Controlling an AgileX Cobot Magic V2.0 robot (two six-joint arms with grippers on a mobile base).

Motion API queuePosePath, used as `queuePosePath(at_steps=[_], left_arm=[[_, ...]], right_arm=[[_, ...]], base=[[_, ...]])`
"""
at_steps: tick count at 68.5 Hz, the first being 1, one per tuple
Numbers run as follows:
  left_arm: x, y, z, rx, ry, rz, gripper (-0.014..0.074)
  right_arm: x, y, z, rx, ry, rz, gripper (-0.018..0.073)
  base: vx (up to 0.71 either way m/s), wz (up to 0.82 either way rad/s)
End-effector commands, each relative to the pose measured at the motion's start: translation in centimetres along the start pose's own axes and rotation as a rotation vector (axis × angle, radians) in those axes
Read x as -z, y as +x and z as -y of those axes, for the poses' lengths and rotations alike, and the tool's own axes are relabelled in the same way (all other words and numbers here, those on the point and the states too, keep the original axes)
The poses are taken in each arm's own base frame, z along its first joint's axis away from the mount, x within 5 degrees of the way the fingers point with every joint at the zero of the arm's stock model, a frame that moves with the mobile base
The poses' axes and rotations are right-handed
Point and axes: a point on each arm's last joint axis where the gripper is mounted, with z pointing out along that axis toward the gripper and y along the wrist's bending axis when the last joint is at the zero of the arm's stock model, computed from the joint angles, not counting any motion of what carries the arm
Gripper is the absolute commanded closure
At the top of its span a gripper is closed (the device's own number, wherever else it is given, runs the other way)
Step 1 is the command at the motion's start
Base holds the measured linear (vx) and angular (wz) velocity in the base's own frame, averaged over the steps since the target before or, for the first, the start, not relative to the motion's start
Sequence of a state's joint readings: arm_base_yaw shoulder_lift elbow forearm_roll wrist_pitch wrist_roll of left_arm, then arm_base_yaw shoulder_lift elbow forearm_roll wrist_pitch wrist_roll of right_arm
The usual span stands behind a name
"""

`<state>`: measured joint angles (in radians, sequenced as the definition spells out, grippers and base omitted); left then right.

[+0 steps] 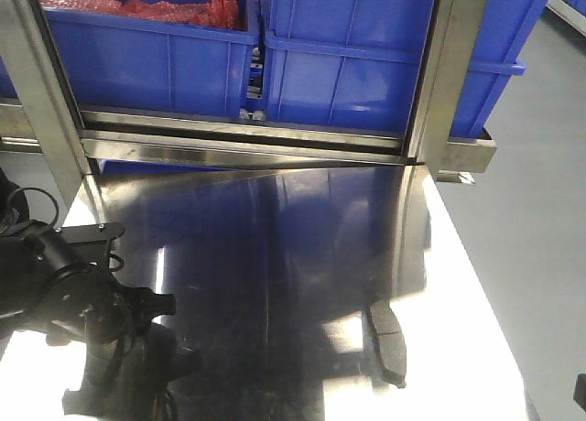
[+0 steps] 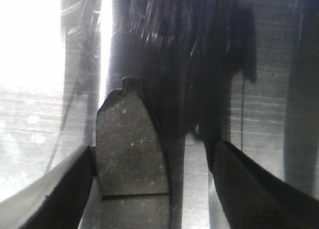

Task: Move and align brake pads A on conveyor
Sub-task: 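Close the left gripper on the brake pad and lift it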

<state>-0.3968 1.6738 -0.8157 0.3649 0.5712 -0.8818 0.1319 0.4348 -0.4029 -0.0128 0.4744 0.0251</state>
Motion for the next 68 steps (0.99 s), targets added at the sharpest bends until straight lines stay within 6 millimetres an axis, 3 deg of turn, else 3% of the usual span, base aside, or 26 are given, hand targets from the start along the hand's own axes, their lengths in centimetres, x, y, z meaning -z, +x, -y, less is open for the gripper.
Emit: queuePosePath(at_steps=[1, 40, 68], left_arm=[[0.7, -0.1, -0.2, 0.004, -0.028, -0.012, 0.0145], [1.0, -0.1, -0.3, 0.006, -0.032, -0.012, 0.0477], [5.2, -0.8, -0.7, 0.032, 0.071, 0.134, 0.0566]], right_arm=[[0.3, -1.4, 0.0, 0.013, 0.004, 0.089, 0.0569], [0.3, -1.4, 0.0, 0.013, 0.004, 0.089, 0.0569], [0.3, -1.4, 0.0, 0.013, 0.004, 0.088, 0.0569]], base=[[0.0, 0.0], [0.0, 0.0], [0.0, 0.0]])
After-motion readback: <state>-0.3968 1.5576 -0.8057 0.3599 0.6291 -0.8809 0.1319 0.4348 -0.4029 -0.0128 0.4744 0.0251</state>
